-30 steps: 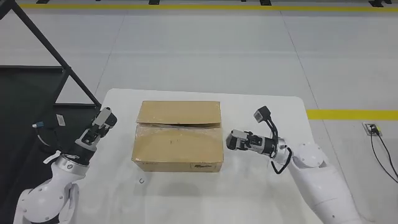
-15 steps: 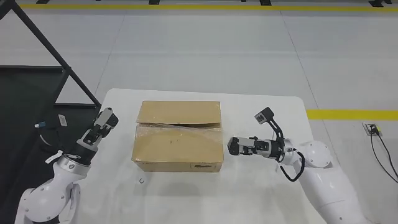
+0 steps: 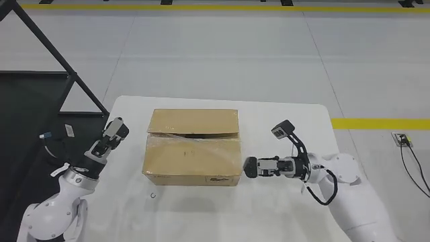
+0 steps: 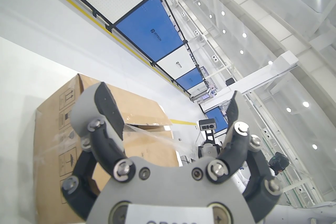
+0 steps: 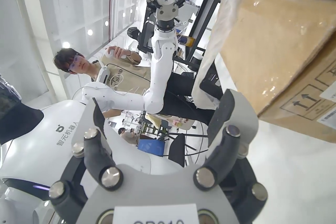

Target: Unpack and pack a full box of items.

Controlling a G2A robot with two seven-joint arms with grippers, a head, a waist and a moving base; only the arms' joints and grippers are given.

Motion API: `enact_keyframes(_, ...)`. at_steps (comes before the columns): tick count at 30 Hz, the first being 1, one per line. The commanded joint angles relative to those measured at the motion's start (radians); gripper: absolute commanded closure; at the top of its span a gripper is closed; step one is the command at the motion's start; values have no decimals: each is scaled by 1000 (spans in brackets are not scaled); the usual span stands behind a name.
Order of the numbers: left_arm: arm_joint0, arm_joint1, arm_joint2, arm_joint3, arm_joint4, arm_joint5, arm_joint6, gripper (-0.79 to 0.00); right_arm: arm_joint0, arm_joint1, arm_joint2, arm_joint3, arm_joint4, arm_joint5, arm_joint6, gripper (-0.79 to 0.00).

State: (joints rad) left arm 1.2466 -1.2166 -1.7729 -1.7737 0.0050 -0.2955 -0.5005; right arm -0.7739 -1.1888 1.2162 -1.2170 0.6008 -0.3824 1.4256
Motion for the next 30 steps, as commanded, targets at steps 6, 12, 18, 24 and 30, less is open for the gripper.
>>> enact_keyframes(6,4,5,0,4,-7,0,8,-785,46,-9,-22,55,132,181,1,-785)
enact_keyframes(12,5,9,-1,12,-14,-3,15,-785,90,-17,-47,118,184,269,20,-785)
enact_keyframes(18,7,14,-3,13,-21,-2,17,-785,130,-26,-73,157,175,275,10,-785)
enact_keyframes(24,10,18,-3,14,-25,-3,22,-785,152,-36,-91,190,217,277,19,-785)
enact_keyframes(30,9,22,3,18,-29,-6,22,-785,187,-58,-115,228,311,330,-37,-785)
